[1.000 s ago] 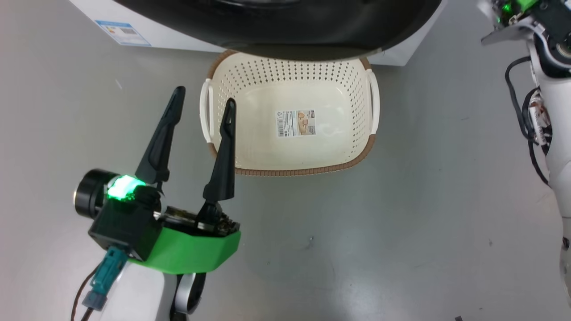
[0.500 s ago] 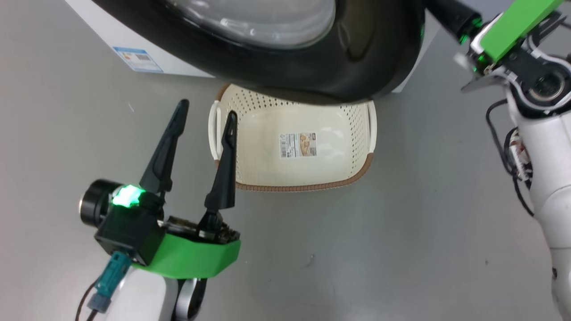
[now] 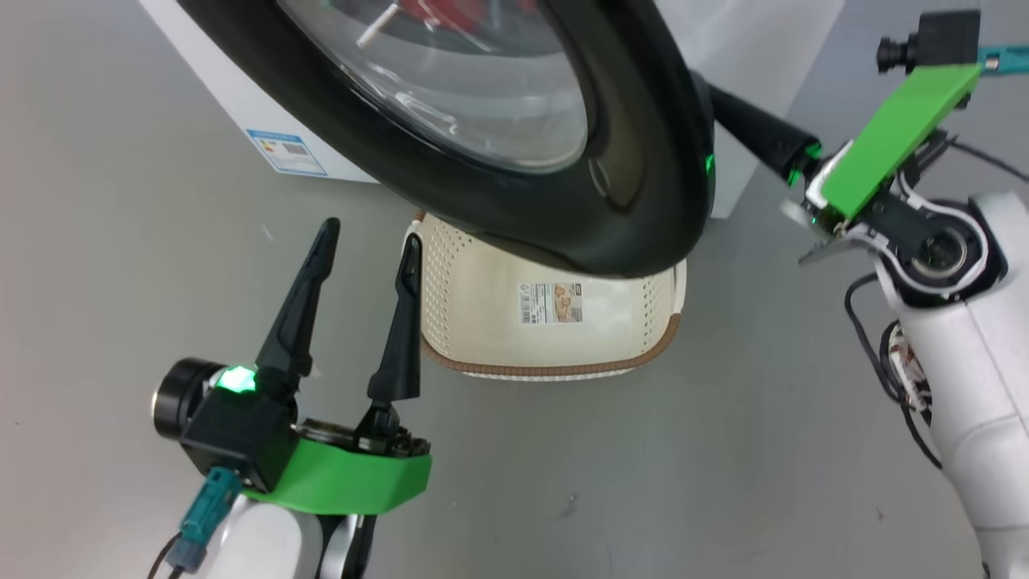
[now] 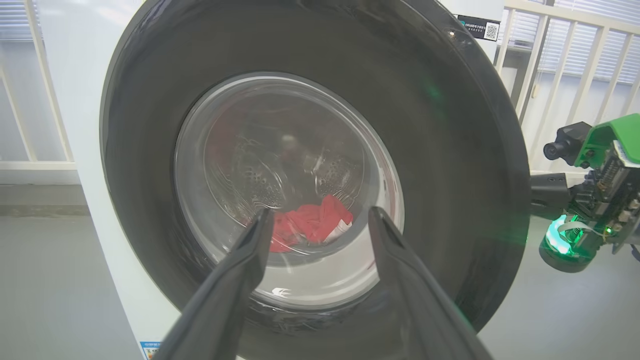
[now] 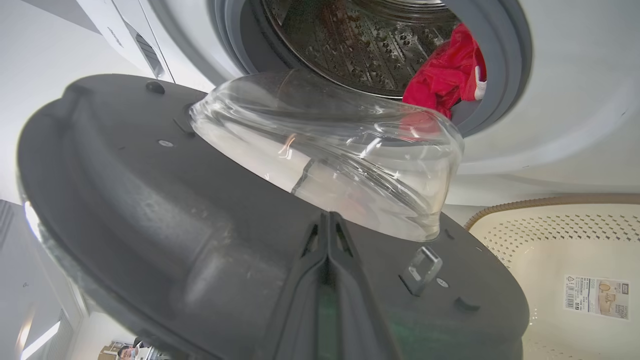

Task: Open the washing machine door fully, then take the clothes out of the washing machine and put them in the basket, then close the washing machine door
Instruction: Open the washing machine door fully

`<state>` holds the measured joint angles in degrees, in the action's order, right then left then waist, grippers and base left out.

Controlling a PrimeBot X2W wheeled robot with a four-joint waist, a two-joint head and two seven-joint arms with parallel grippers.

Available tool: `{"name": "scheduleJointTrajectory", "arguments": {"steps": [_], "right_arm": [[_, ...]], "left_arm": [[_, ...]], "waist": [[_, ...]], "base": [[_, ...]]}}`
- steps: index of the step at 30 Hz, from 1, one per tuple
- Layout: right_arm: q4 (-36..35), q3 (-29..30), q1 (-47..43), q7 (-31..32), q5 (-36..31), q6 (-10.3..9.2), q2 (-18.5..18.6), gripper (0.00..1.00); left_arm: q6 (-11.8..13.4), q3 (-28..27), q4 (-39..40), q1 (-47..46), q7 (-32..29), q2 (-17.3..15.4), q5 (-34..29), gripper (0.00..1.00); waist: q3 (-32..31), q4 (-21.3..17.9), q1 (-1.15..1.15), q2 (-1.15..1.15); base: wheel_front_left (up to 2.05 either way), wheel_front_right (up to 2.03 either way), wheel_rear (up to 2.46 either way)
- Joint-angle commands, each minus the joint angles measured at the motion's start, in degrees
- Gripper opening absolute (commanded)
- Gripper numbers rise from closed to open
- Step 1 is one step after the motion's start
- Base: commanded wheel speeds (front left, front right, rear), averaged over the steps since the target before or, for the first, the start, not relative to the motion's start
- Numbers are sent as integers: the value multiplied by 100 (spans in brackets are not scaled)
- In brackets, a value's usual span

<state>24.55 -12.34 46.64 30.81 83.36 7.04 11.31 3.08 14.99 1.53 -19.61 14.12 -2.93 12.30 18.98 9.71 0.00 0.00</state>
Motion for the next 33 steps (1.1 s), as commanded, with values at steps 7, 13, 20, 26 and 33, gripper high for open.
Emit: {"name": "scheduleJointTrajectory", "arguments": {"steps": [7, 13, 20, 26, 33], "right_arm": [[-626, -207, -642, 67, 91, 45, -49, 0], [-896, -273, -1072, 56, 105, 45, -94, 0], [-1155, -368, -1500, 82, 98, 45, -145, 0], [-1309, -454, -1817, 122, 73, 45, -179, 0], [-1405, -507, -2185, 134, 24, 45, -228, 0]], "left_arm": [[119, -164, 44, 225, -43, -103, 138, 100], [188, -179, 11, 362, -87, -116, 185, 100], [251, -190, -14, 528, -130, -124, 256, 100], [283, -176, -37, 648, -152, -127, 302, 100], [288, -109, -66, 757, -192, -118, 387, 100]], "waist": [[-371, 280, 0, 0], [-602, 476, 0, 0], [-825, 703, 0, 0], [-1029, 888, 0, 0], [-1267, 1164, 0, 0]], "base": [[0, 0, 0], [0, 0, 0], [0, 0, 0], [0, 0, 0], [0, 0, 0]]}}
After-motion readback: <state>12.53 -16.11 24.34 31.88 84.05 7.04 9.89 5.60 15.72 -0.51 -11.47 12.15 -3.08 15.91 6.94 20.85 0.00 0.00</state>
